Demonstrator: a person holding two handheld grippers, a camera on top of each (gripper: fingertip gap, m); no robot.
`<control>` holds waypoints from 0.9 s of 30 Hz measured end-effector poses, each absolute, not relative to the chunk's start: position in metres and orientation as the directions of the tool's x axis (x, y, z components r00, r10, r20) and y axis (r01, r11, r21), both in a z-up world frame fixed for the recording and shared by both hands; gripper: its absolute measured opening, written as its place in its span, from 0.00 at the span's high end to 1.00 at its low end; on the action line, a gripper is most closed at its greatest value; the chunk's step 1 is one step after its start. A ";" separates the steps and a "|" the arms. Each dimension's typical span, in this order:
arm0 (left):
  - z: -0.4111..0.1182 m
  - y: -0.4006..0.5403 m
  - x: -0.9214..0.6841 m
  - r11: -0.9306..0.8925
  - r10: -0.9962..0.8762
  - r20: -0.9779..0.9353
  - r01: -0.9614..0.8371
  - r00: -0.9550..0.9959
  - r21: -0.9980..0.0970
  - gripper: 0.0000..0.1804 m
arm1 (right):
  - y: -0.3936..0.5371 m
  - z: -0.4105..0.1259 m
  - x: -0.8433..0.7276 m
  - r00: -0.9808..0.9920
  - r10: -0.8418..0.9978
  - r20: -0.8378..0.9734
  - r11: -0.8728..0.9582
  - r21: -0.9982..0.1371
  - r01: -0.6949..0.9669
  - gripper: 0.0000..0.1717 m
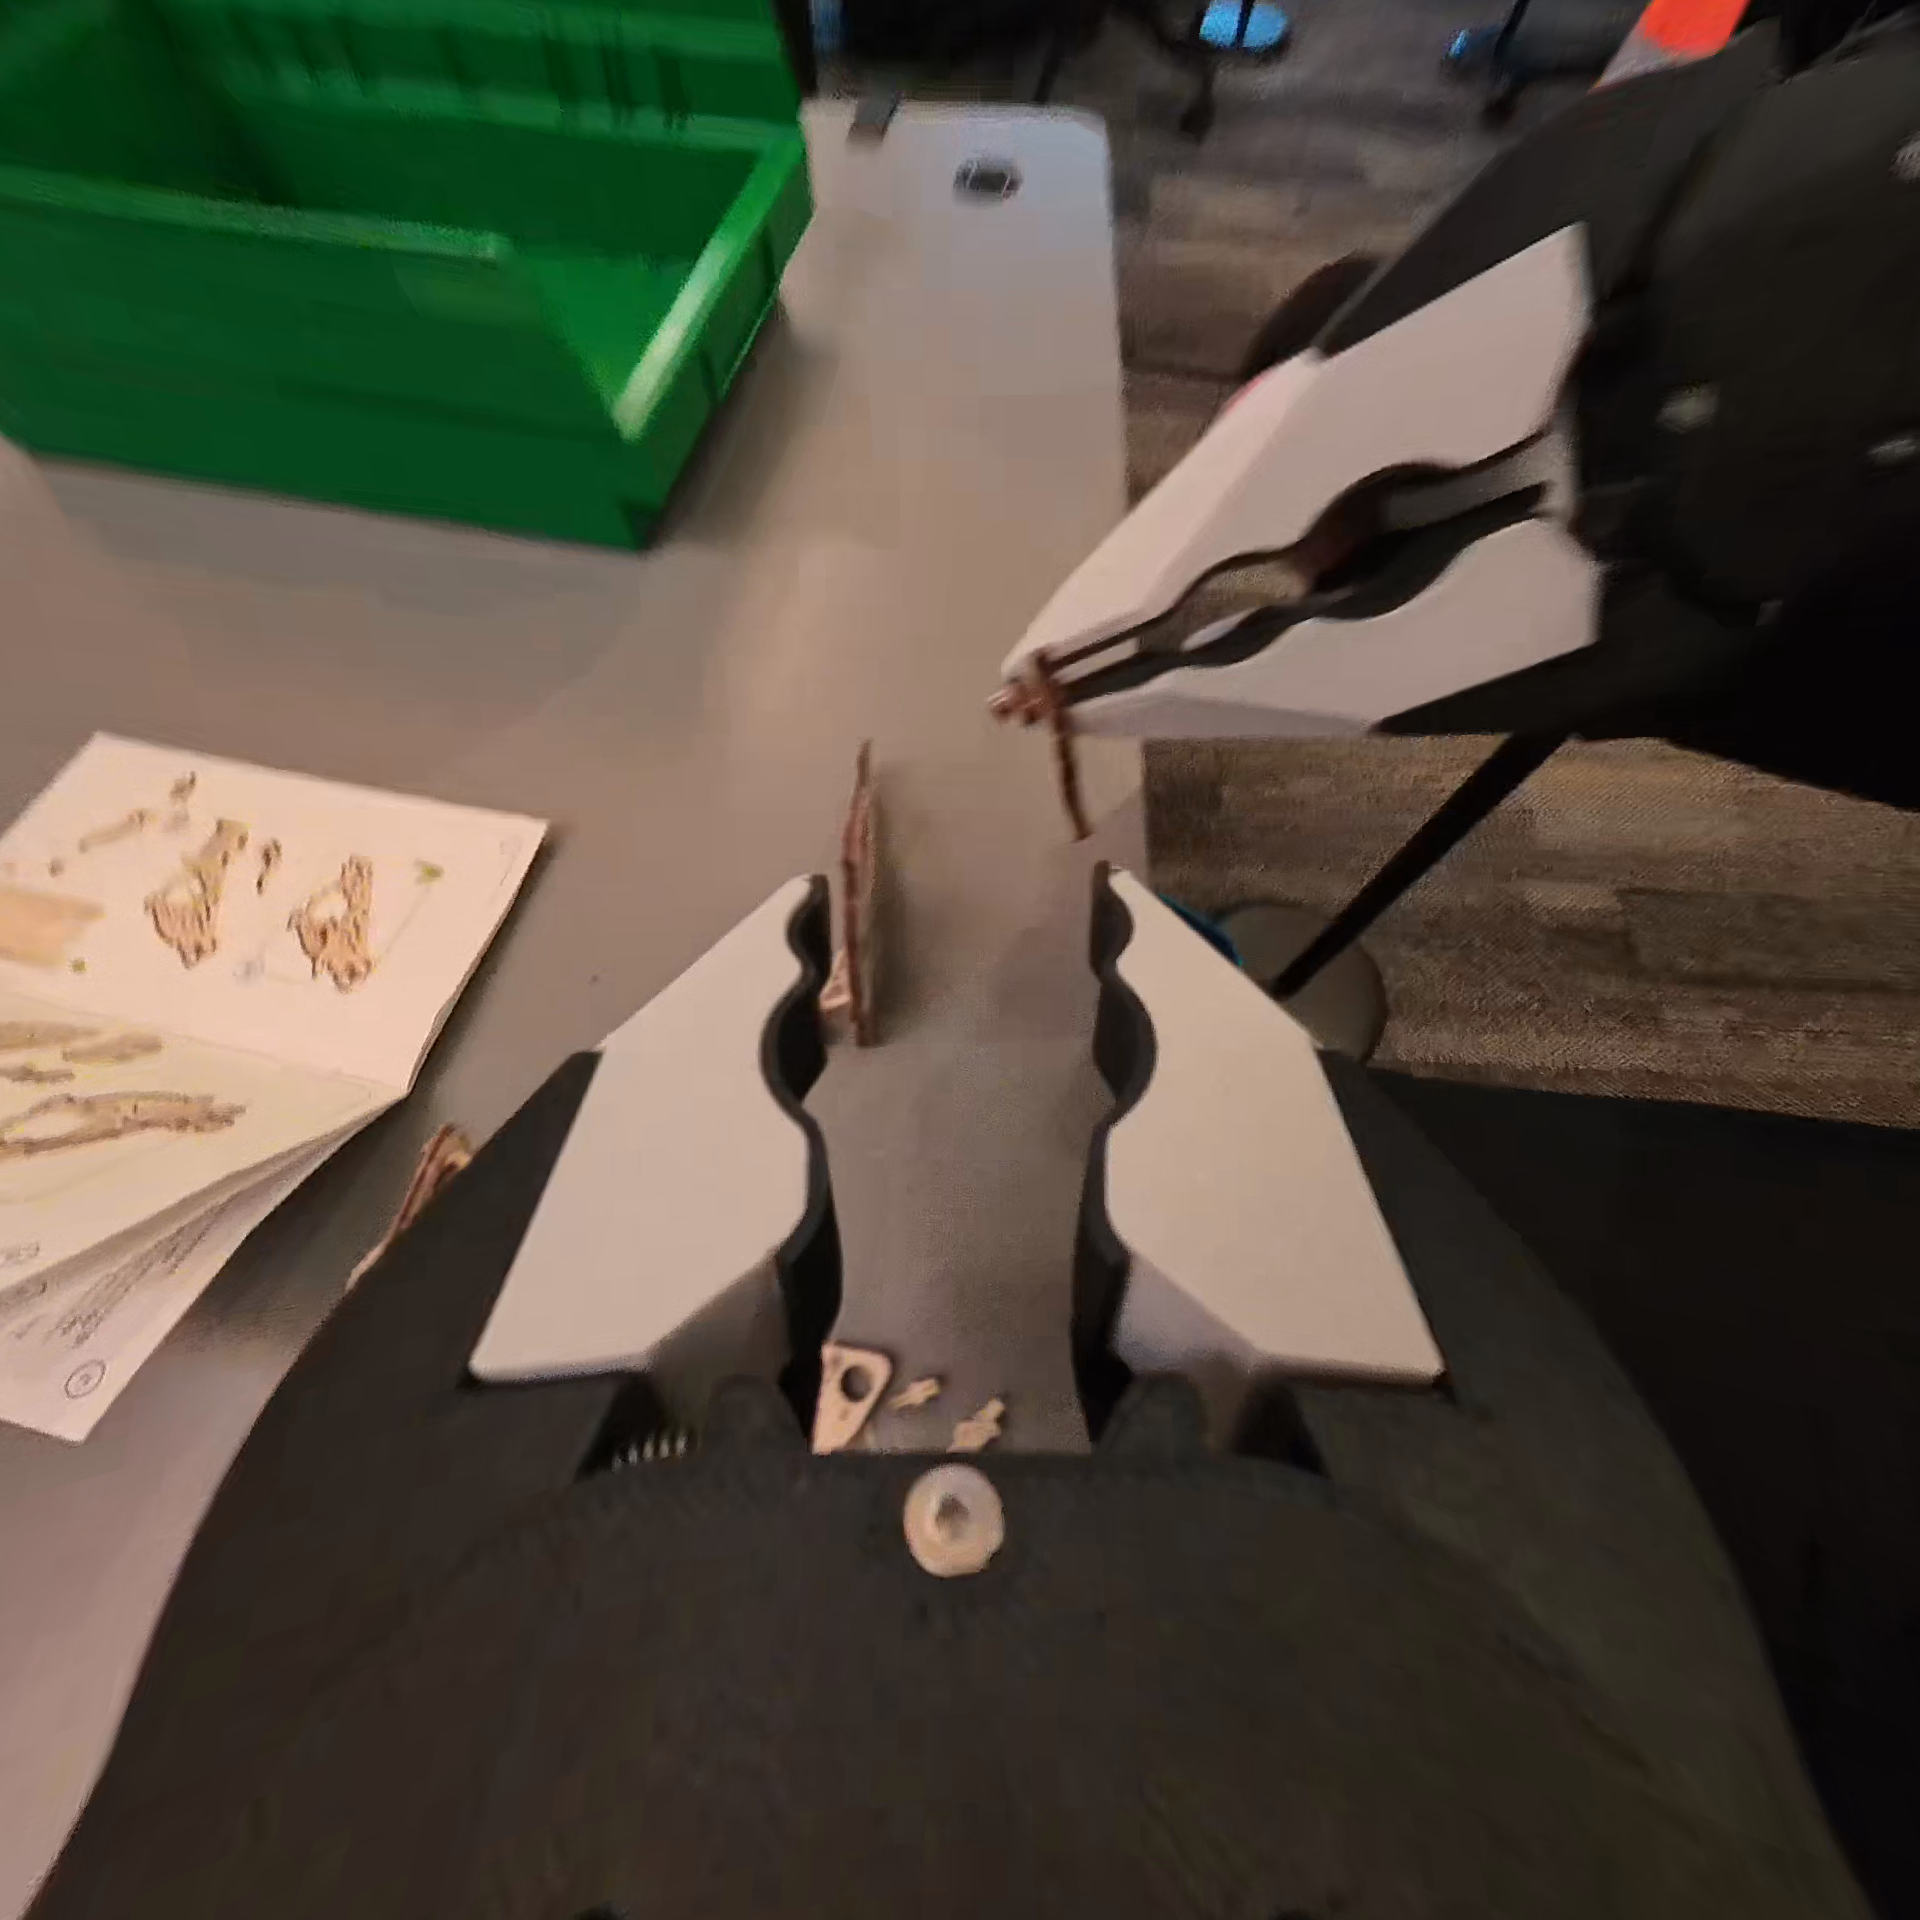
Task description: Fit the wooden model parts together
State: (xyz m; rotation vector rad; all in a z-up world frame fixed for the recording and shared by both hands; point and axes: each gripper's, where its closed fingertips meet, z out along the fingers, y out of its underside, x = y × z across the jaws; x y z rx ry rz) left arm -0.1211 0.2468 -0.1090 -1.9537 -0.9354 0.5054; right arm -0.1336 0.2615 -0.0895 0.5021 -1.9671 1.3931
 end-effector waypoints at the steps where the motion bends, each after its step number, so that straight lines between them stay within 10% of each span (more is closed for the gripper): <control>1: -0.103 0.253 -0.115 -0.326 0.767 -0.005 0.383 0.642 -0.864 0.77 | 0.261 -0.088 -0.131 -0.703 0.070 0.707 0.354 -0.677 -0.645 0.99; 8: -0.095 0.271 -0.107 -0.242 0.779 0.026 0.340 0.626 -0.909 0.98 | 0.255 -0.077 -0.114 -0.699 0.088 0.710 0.328 -0.683 -0.653 0.99; 27: -0.109 0.256 -0.087 -0.419 0.772 0.005 0.515 0.636 -0.748 0.99 | 0.246 -0.084 -0.096 -0.254 -0.098 0.962 0.419 -0.191 -0.888 0.99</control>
